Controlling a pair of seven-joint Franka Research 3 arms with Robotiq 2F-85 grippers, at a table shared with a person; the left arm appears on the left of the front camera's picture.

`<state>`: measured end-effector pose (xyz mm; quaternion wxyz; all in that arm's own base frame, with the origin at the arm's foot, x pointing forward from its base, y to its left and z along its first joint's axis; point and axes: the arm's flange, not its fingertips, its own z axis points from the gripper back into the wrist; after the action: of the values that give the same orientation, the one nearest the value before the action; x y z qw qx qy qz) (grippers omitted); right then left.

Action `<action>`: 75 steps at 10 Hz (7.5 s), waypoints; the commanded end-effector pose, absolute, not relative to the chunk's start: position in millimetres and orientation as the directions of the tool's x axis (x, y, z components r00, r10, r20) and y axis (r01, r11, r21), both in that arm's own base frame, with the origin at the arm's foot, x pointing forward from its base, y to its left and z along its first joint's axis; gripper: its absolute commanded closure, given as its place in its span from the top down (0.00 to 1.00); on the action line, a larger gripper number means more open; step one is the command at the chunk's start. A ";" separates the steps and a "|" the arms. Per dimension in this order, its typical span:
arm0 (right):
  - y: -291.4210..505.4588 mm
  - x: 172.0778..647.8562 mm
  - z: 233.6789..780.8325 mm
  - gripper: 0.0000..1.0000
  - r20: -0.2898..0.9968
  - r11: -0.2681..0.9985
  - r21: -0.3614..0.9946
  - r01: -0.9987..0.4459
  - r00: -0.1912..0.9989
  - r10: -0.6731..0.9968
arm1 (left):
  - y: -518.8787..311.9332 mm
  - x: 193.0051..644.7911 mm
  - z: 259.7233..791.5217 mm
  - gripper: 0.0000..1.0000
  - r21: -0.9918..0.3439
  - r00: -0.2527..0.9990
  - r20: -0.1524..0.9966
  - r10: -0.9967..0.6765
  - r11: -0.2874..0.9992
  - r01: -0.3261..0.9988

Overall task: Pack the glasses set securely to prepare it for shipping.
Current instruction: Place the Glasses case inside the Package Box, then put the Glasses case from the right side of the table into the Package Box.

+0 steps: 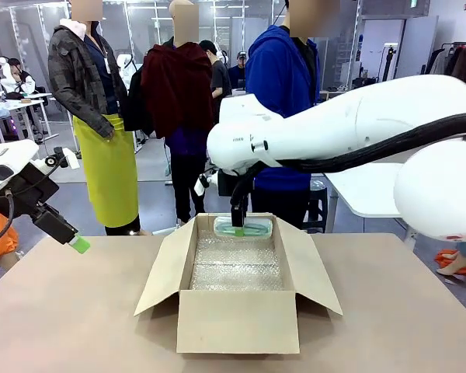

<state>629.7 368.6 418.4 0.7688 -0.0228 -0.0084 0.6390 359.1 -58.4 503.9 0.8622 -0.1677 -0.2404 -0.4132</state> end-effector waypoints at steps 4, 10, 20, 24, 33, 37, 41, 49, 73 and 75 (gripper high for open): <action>388.2 666.4 369.5 0.64 -0.037 0.124 0.028 -0.992 0.123 0.992 | -55.9 358.9 504.4 1.00 -0.098 0.529 0.569 -0.630 0.586 0.804; 386.8 663.9 372.1 1.00 -0.019 0.097 0.048 -0.994 0.096 0.995 | -55.9 358.9 504.4 1.00 -0.098 0.529 0.569 -0.630 0.586 0.804; 382.7 654.9 371.0 0.94 -0.030 0.123 0.031 -0.992 0.122 0.992 | -55.9 358.9 504.4 1.00 -0.098 0.529 0.569 -0.630 0.586 0.804; 380.7 656.4 370.4 0.94 -0.030 0.120 0.031 -0.992 0.119 0.992 | -55.9 358.9 504.4 1.00 -0.098 0.529 0.569 -0.630 0.586 0.804; 210.6 509.3 497.7 0.95 0.289 0.667 0.083 -0.740 0.659 0.695 | -55.9 358.9 504.4 1.00 -0.098 0.529 0.569 -0.630 0.586 0.804; 136.7 431.2 503.2 0.95 0.328 0.873 0.099 -0.477 0.844 0.424 | -55.9 358.9 504.4 1.00 -0.098 0.529 0.569 -0.630 0.586 0.804; 103.6 363.0 509.7 0.95 0.269 0.947 -0.023 -0.322 0.910 0.316 | -55.9 358.9 504.4 1.00 -0.098 0.529 0.569 -0.630 0.586 0.804; 94.3 374.8 509.3 0.95 0.296 0.939 -0.001 -0.344 0.897 0.329 | -55.9 358.9 504.4 1.00 -0.098 0.529 0.569 -0.630 0.586 0.804; 94.3 374.8 509.3 0.95 0.296 0.939 -0.001 -0.344 0.897 0.329 | -55.9 358.9 504.4 1.00 -0.098 0.529 0.569 -0.630 0.586 0.804; 94.3 374.8 509.3 0.95 0.296 0.939 -0.001 -0.344 0.897 0.329 | -55.9 358.9 504.4 1.00 -0.098 0.529 0.569 -0.630 0.586 0.804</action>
<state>373.5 93.0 508.5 0.9736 0.0293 -0.1465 0.1727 359.5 -58.3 504.0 0.8626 -0.1668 -0.2402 -0.4128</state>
